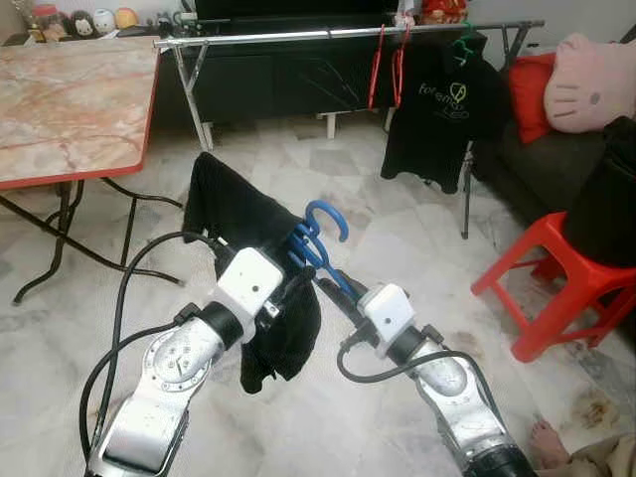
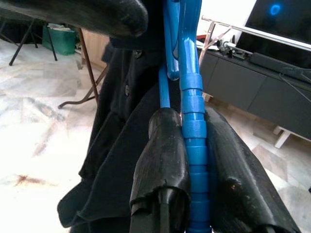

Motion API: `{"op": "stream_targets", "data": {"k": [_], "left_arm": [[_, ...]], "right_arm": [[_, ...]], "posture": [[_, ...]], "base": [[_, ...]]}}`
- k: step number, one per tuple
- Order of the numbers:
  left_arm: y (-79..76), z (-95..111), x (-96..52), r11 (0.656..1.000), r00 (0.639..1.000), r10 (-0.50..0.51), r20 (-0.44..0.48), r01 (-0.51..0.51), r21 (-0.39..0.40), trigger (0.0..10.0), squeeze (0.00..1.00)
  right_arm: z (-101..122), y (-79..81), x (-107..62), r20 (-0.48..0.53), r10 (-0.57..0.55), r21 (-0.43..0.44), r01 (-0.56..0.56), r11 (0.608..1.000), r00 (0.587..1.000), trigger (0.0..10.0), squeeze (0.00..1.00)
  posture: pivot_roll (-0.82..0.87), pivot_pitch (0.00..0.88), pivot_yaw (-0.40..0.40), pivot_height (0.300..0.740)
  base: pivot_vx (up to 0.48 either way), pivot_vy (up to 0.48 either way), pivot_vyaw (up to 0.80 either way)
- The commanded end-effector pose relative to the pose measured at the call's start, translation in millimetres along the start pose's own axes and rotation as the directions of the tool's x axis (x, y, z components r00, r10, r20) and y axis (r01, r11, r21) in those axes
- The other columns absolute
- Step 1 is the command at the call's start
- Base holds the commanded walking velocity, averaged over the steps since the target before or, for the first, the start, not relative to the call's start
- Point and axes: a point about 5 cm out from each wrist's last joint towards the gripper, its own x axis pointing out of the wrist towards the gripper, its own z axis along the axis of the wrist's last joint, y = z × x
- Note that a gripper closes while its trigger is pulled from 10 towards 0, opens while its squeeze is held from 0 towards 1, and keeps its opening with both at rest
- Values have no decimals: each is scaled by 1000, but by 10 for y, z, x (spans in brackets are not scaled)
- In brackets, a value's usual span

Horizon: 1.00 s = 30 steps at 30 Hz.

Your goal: Hang hanger

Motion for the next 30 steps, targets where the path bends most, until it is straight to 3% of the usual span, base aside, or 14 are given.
{"op": "stream_targets", "data": {"k": [1,8,19,20,23,25,27,30], "left_arm": [[20,18,13,999,999,41,-5,-41,7,10000,0],[148,7,66,985,985,168,-32,-167,31,10000,0],[104,-60,94,987,988,149,-49,-145,75,10000,0],[108,-58,96,986,987,154,-49,-150,71,0,0],[127,-76,105,982,983,169,-69,-162,95,0,0],[180,-128,95,973,973,212,-95,-201,115,1059,0],[217,-145,87,968,966,237,-106,-225,113,0,0],[230,-157,81,966,963,241,-117,-226,128,0,0]], "right_arm": [[69,-13,32,32,-5,0,5,1000,999,0,0],[87,27,43,44,10,6,-10,1000,999,0,0],[116,68,54,59,26,14,-27,1000,998,0,0],[124,74,56,62,29,15,-30,999,998,0,0],[134,82,56,65,36,16,-37,999,997,0,0],[134,104,58,66,45,18,-46,999,997,0,0],[136,115,58,68,49,18,-50,999,997,0,0],[144,125,61,70,53,19,-55,998,996,0,0]], "posture": [[19,63,-24,740],[11,56,-25,740],[-6,37,-26,740],[-6,37,-26,740],[-1,43,-29,740],[-3,44,-28,740],[-4,48,-30,740],[-2,49,-31,740]], "base": [[0,0,0],[0,0,0],[0,0,0],[0,0,0],[0,0,0],[0,0,0],[0,0,0],[0,0,0]]}}
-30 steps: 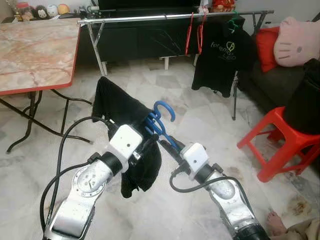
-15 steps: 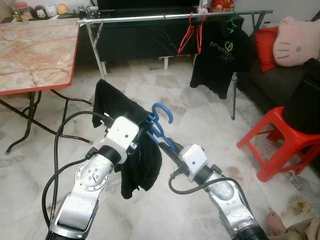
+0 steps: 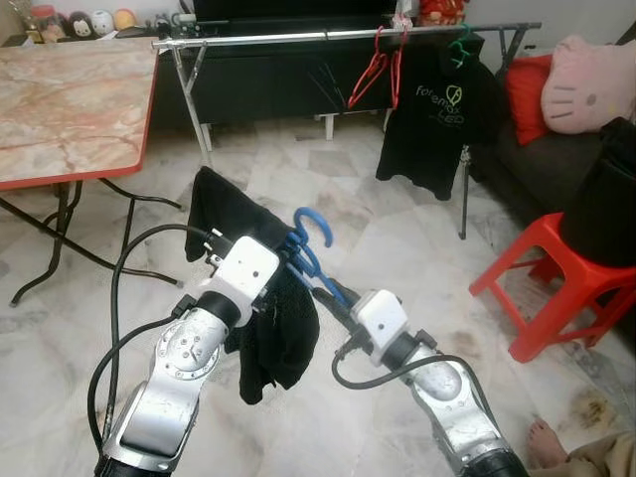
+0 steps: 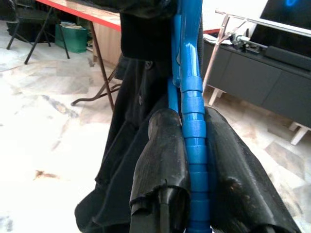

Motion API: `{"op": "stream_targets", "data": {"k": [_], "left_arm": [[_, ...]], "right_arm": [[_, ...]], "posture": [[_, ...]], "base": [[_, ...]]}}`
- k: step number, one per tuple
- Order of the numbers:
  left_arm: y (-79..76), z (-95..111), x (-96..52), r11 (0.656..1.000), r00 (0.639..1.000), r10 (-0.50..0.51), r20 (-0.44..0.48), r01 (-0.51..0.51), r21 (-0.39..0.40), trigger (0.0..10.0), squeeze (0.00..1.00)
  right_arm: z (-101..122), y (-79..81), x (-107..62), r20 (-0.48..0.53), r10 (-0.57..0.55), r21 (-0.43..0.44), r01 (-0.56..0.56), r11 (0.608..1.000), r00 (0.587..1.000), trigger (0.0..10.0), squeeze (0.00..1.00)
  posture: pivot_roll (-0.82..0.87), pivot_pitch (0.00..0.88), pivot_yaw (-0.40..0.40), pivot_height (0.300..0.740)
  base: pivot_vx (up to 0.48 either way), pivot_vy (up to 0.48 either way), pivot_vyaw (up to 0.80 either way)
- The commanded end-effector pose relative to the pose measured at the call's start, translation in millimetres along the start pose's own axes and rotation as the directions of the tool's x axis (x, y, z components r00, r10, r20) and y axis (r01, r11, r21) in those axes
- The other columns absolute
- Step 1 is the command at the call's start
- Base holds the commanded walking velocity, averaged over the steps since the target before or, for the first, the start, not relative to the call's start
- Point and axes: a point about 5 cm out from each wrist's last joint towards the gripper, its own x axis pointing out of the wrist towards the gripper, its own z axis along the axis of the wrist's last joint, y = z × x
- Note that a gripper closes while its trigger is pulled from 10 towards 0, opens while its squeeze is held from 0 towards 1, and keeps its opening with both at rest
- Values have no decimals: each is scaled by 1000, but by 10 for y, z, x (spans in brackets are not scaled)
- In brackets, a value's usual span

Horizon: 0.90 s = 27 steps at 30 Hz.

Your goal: Hang hanger

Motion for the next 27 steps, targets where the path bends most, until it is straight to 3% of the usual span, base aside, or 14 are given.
{"op": "stream_targets", "data": {"k": [1,15,27], "left_arm": [[91,-55,6,998,998,55,-43,-54,17,0,0],[109,-110,14,997,994,78,-79,-75,34,0,0],[275,-122,8,986,984,160,-84,-155,69,0,0]], "right_arm": [[174,-8,31,86,4,-21,-2,1000,996,0,0],[184,42,38,87,24,-20,-22,1000,996,0,0],[140,53,24,58,37,-30,-35,999,998,0,0]], "posture": [[-2,49,-31,740],[-5,60,-29,740],[-3,62,-26,740]], "base": [[0,0,0],[0,0,0],[0,0,0]]}}
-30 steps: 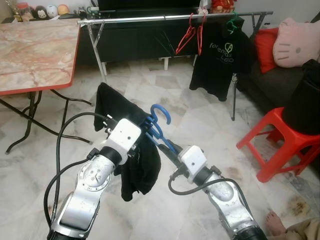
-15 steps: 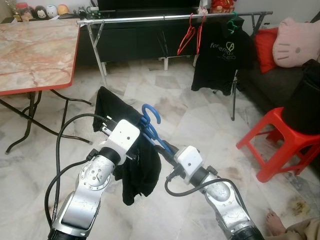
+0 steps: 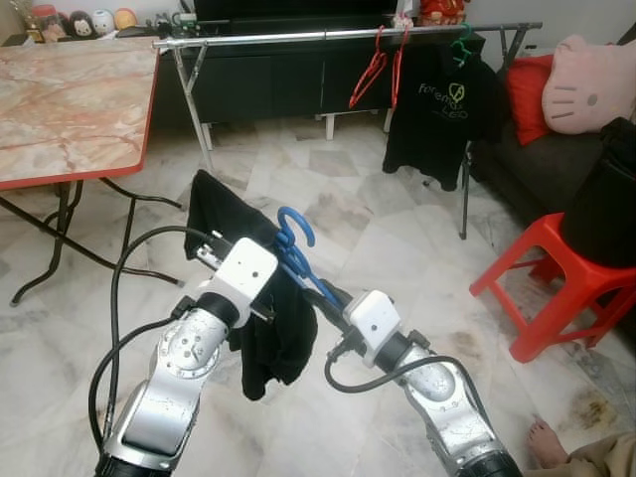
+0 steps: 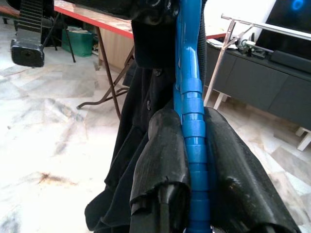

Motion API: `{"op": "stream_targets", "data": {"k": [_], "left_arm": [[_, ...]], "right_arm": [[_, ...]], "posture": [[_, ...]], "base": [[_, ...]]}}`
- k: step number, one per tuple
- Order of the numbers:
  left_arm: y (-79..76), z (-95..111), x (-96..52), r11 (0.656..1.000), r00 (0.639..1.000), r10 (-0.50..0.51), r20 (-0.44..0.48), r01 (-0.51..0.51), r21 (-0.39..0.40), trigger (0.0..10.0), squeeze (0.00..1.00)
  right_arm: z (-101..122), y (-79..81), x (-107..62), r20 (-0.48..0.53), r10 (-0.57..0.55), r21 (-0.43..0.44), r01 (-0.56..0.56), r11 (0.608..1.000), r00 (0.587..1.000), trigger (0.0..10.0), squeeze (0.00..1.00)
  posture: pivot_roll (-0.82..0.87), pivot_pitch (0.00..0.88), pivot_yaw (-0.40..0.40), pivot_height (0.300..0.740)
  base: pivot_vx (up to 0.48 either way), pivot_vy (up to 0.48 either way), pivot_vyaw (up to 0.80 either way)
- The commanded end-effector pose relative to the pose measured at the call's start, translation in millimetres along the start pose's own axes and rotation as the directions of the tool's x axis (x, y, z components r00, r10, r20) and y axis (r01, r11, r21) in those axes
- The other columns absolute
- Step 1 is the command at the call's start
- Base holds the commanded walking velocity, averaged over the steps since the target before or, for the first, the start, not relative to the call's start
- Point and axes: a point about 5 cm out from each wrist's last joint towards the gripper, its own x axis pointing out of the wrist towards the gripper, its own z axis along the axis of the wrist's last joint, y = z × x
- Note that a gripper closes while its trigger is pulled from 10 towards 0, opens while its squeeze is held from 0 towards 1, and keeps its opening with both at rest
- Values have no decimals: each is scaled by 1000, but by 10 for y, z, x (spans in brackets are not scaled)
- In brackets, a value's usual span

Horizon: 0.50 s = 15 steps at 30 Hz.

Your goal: Hang hanger

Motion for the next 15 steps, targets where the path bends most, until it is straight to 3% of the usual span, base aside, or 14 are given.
{"op": "stream_targets", "data": {"k": [1,3,9,15], "left_arm": [[300,-88,3,986,986,159,-56,-156,51,0,0],[329,-89,2,984,983,175,-57,-172,54,0,0],[608,-79,-35,941,941,334,-56,-330,73,0,0],[686,-43,-30,924,924,381,-41,-378,68,0,0]], "right_arm": [[28,9,-24,6,27,-35,-26,999,1000,0,0],[-2,7,-35,-14,30,-39,-31,999,999,0,0],[-228,-16,-168,-152,55,-71,-66,995,987,0,0],[-339,-15,-232,-226,82,-62,-98,993,971,0,0]], "posture": [[-3,62,-26,740],[-2,64,-27,740],[-4,66,-27,740],[1,67,-27,740]], "base": [[0,0,0],[0,0,0],[0,0,0],[0,0,0]]}}
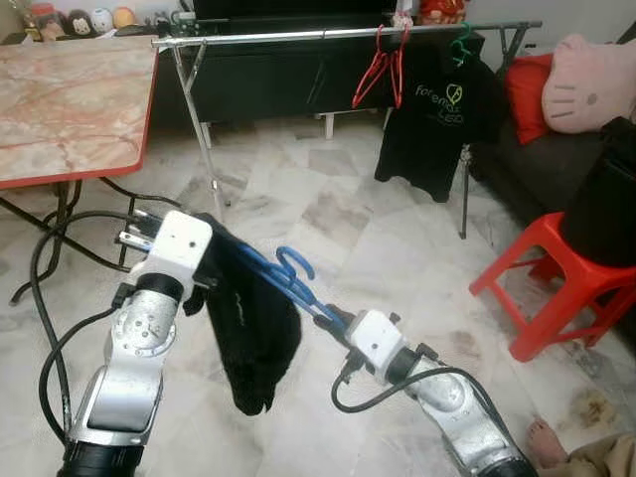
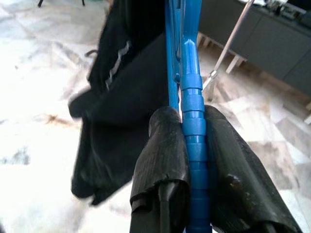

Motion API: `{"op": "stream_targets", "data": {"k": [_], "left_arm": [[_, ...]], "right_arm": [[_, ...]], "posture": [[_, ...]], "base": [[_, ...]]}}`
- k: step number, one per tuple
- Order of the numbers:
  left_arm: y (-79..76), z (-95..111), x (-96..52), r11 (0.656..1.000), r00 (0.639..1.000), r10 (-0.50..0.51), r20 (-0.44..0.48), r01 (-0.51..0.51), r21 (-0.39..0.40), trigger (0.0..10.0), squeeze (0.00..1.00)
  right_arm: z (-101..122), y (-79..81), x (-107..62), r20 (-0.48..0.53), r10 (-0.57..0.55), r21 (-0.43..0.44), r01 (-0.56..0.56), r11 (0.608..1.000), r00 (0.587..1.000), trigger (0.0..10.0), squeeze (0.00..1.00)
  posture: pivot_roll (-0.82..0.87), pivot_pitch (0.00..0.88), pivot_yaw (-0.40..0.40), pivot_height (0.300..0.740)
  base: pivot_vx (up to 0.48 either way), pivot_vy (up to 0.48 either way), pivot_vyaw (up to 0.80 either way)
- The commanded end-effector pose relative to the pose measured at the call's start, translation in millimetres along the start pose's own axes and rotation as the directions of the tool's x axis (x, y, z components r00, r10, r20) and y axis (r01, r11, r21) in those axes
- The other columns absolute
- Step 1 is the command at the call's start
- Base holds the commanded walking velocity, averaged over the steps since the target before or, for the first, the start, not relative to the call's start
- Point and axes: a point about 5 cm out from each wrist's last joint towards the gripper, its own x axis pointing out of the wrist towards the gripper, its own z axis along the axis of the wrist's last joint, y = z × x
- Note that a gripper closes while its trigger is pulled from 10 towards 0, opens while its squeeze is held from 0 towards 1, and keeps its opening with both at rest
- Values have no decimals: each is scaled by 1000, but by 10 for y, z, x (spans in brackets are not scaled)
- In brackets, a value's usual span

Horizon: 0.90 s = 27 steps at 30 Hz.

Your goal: Hang hanger

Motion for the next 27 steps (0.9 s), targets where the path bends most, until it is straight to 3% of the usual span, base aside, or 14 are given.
{"op": "stream_targets", "data": {"k": [1,6,7,12,17,18,23,27], "left_arm": [[64,45,31,999,999,38,19,-39,23,0,0],[50,-31,22,999,1000,27,-12,-26,42,0,0],[38,-79,14,998,999,25,-34,-23,52,0,0],[-12,-241,-2,995,993,21,-113,-10,97,0,0],[-42,-384,-42,992,985,13,-174,9,123,0,0],[-54,-472,-77,991,980,9,-200,17,129,0,0],[-10,-602,-139,989,968,42,-247,-6,148,0,0],[115,-729,-191,985,949,116,-294,-71,160,0,0]], "right_arm": [[-31,39,-40,-11,58,0,-58,998,998,0,0],[21,57,-139,39,162,24,-163,986,986,0,0],[31,98,-187,46,231,36,-233,972,972,0,0],[149,213,-281,136,356,133,-373,918,924,0,0],[207,236,-298,171,390,161,-416,895,905,0,0],[245,251,-316,194,414,183,-448,875,889,0,0],[290,186,-319,212,390,188,-429,883,896,0,0],[209,84,-388,136,389,153,-407,900,911,0,0]], "posture": [[1,67,-27,740],[-6,65,-22,740],[-6,65,-22,740],[-8,65,-21,740],[-7,64,-18,740],[-5,62,-15,740],[-5,62,-15,740],[-5,55,-14,740]], "base": [[0,0,0],[0,0,0],[0,0,0],[0,0,0],[0,0,0],[0,0,0],[0,0,0],[0,0,0]]}}
